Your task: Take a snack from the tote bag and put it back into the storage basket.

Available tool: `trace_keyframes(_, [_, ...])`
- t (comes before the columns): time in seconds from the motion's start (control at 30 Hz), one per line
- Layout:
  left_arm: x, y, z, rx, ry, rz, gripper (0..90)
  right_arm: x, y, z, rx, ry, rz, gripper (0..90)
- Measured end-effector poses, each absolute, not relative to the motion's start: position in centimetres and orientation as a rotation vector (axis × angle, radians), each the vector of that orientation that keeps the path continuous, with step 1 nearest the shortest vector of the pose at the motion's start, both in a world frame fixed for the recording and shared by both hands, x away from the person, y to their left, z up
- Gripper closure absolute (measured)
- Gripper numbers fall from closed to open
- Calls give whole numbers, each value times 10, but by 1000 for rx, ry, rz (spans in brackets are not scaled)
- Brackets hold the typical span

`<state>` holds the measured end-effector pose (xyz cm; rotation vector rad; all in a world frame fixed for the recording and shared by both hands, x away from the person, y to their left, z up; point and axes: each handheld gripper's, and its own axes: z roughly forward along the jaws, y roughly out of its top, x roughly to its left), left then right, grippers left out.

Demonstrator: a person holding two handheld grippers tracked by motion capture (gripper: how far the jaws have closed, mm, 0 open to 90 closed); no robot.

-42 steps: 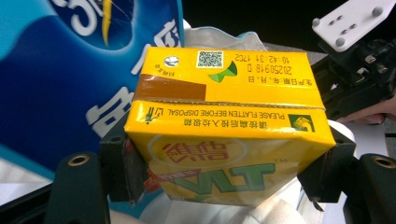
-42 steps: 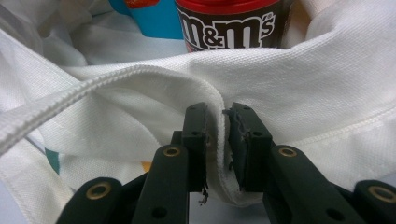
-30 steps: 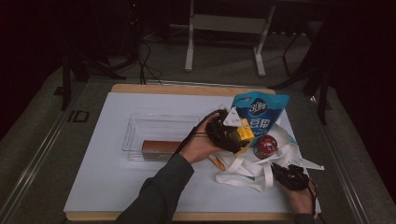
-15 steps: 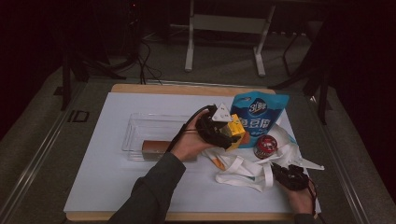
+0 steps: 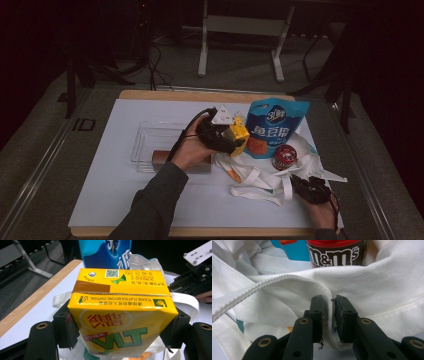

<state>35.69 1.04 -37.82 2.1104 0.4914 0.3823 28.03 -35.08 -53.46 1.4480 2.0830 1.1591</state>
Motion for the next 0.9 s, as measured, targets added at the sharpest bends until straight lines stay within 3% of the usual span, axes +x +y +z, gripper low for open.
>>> trace_keyframes(0.9, [361, 60, -377, 2042, 638, 438, 287, 280, -351, -535, 1447, 2085, 1159, 760])
